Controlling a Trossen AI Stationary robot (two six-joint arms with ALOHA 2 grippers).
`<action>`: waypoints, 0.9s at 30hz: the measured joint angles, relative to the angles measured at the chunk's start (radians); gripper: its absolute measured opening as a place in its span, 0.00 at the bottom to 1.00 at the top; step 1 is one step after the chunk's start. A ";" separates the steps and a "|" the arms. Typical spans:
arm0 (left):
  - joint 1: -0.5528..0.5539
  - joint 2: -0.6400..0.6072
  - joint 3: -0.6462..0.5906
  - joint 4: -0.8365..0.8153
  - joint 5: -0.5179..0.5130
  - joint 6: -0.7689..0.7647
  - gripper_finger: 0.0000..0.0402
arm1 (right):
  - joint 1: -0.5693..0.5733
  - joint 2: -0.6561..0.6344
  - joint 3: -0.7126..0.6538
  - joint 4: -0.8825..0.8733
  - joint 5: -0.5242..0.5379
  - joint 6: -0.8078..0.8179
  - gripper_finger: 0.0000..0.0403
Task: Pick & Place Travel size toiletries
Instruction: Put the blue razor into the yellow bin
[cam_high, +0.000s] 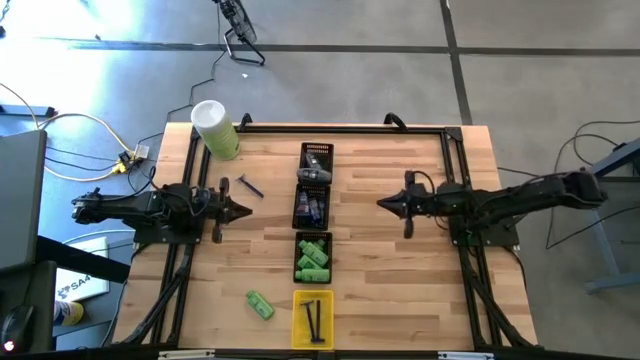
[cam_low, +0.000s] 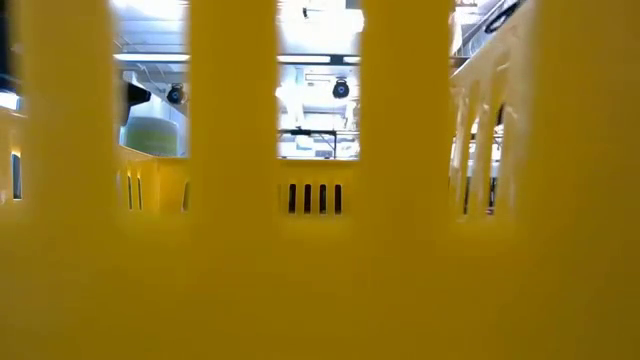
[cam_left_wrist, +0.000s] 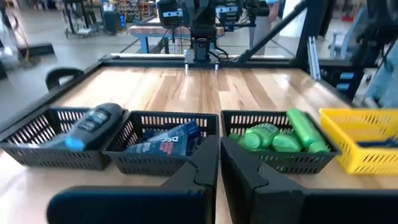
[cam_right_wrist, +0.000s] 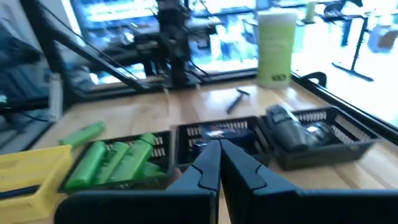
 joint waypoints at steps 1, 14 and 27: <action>0.000 0.000 0.000 0.002 0.000 -0.033 0.04 | -0.021 -0.004 -0.016 0.029 -0.029 -0.004 0.01; 0.000 0.000 -0.004 0.081 -0.001 -0.241 0.04 | -0.280 -0.010 -0.054 0.129 -0.356 -0.087 0.01; 0.000 0.000 -0.002 0.114 -0.002 -0.250 0.04 | -0.482 -0.009 -0.054 -0.047 -0.493 -0.074 0.01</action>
